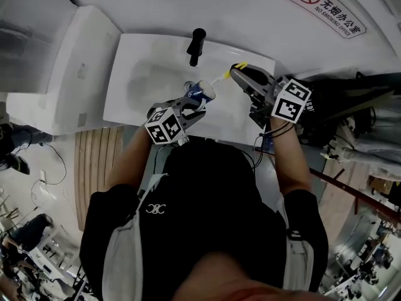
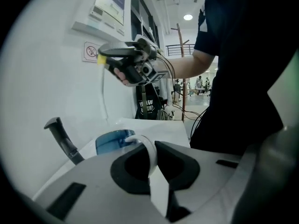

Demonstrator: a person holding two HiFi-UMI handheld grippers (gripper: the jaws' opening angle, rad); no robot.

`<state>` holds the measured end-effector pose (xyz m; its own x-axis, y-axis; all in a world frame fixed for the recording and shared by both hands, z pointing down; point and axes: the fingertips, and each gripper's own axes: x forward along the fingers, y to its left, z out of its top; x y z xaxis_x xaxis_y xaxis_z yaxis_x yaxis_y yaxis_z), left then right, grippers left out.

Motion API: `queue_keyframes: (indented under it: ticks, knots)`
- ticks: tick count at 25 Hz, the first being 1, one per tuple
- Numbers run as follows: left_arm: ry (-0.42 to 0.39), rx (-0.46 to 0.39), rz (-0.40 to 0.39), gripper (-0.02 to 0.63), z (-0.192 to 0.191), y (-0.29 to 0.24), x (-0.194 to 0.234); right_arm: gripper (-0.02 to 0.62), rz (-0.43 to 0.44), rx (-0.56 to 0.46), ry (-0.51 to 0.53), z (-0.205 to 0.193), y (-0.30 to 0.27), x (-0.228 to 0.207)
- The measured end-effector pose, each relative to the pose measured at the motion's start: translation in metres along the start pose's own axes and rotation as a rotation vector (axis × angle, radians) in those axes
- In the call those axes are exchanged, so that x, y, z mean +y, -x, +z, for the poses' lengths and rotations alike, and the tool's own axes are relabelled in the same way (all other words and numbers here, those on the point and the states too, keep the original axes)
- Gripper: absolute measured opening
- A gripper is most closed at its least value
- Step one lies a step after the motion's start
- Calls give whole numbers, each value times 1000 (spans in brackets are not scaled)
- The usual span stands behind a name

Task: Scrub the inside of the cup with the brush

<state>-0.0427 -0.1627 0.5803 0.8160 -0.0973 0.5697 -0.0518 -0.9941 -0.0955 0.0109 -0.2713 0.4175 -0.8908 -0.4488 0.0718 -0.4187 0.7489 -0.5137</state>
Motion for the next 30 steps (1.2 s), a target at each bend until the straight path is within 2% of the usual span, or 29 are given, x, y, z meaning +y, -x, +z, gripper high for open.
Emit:
queue_keyframes:
  ticks: [4,9,14,17,20,25,27,30]
  knots:
    - [-25,-25,-11,35,11,4,-10,49,-25,-67,-64,13,-21,-26]
    - [-26,-61,-12,37,23,15,-18,49,-85,-126,-198,12,-30,-73]
    - [42,-124,48,37,28,36,-7,51,-172,-188,-427,-23,-8,-134]
    - [79,-139,82,37,23,46,4,52,-202,-197,-518,-49,11,-148]
    - [115,-143,104,37,12,47,12,51,-205,-202,-548,-66,30,-143]
    - [193,-165,101,37,2,44,17,51,-179,-169,-533,-77,56,-122]
    - [210,-155,111,37,-4,42,23,51,-140,-128,-515,-77,62,-105]
    - [228,-113,136,37,-14,41,35,51,-70,-13,-428,-77,59,-69]
